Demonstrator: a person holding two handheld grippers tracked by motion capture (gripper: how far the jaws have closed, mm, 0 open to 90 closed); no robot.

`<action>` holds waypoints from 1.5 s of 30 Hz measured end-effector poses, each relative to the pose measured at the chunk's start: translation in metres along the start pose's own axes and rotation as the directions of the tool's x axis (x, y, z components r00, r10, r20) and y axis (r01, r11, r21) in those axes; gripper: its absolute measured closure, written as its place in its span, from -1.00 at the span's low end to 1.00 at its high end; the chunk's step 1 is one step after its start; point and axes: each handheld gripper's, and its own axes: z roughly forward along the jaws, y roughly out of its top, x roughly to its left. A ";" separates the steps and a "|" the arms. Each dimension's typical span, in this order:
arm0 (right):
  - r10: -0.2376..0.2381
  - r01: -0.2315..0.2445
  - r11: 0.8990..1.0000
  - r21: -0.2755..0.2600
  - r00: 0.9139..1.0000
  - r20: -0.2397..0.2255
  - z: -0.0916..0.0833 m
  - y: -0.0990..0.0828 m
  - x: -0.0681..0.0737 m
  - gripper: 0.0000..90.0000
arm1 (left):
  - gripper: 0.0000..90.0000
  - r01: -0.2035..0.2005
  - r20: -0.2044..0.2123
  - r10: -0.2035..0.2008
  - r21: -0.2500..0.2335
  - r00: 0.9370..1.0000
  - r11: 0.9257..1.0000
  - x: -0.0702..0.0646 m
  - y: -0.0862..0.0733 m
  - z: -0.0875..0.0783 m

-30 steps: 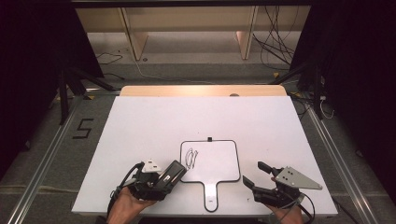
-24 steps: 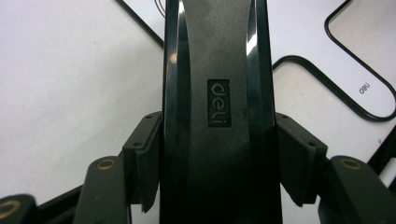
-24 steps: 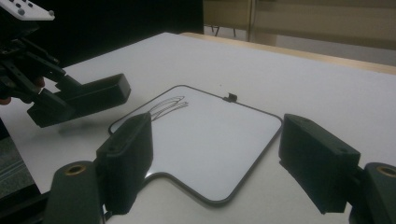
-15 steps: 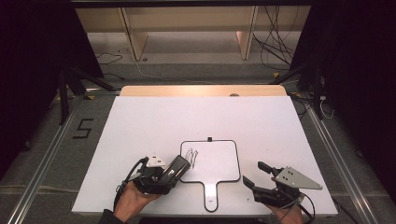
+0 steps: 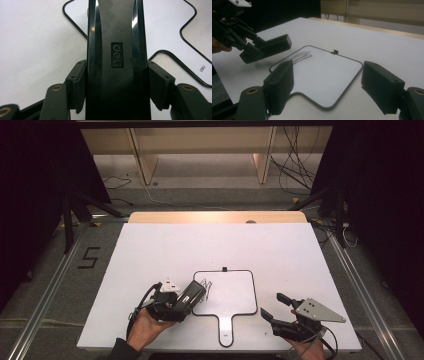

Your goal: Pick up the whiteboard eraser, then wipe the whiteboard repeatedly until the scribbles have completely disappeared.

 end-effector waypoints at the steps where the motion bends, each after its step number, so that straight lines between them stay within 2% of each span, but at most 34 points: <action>1: 0.001 -0.001 1.000 -0.001 1.000 0.000 0.000 0.000 0.000 -0.40 | -0.11 0.002 0.000 -0.002 -0.002 1.000 1.000 0.000 0.001 0.001; 10: 0.006 -0.006 1.000 -0.001 1.000 0.003 -0.001 0.000 -0.002 -0.40 | -0.11 -0.001 0.000 0.001 -0.001 1.000 1.000 0.001 0.013 0.009; 32: 0.010 -0.010 1.000 -0.007 1.000 0.011 -0.003 -0.001 -0.004 -0.40 | -0.11 -0.005 0.012 0.005 0.005 1.000 1.000 -0.001 0.027 0.025; 40: 0.005 -0.005 1.000 -0.005 1.000 0.007 -0.002 -0.001 -0.003 -0.40 | -0.11 -0.007 0.014 0.006 0.018 1.000 1.000 -0.003 0.034 0.038; 45: 0.002 -0.002 1.000 0.001 1.000 0.006 -0.002 0.000 -0.002 -0.40 | -0.11 -0.006 0.031 0.006 0.024 1.000 1.000 -0.008 0.042 0.048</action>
